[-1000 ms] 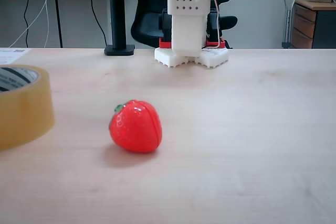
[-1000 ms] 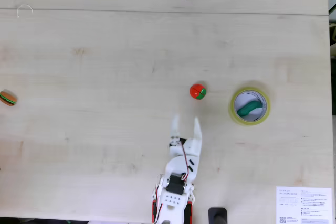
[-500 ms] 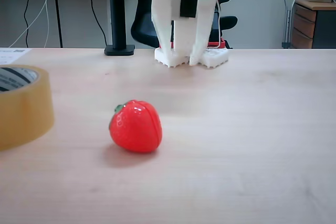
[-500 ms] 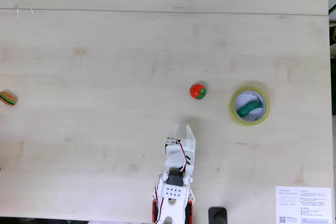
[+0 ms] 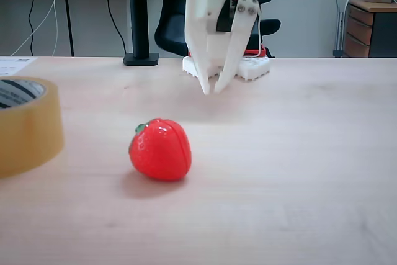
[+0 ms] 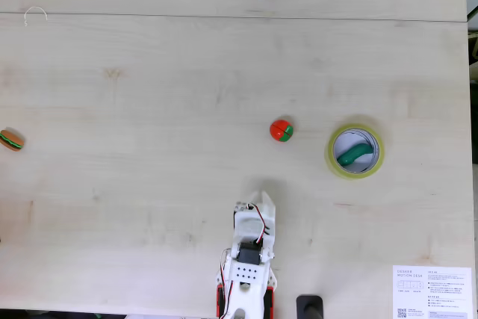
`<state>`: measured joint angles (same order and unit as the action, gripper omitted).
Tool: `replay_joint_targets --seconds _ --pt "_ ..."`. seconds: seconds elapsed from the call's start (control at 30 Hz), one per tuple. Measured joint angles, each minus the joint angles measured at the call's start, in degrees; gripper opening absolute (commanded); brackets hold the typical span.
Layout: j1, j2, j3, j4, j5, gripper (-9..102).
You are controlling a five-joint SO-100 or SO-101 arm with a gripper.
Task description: Grasp a cucumber and put it in the hole.
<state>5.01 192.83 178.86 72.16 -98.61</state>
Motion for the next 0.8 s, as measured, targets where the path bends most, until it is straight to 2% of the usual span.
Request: replay_joint_targets --seconds 0.8 --pt "0.0 0.44 0.0 1.93 0.0 0"
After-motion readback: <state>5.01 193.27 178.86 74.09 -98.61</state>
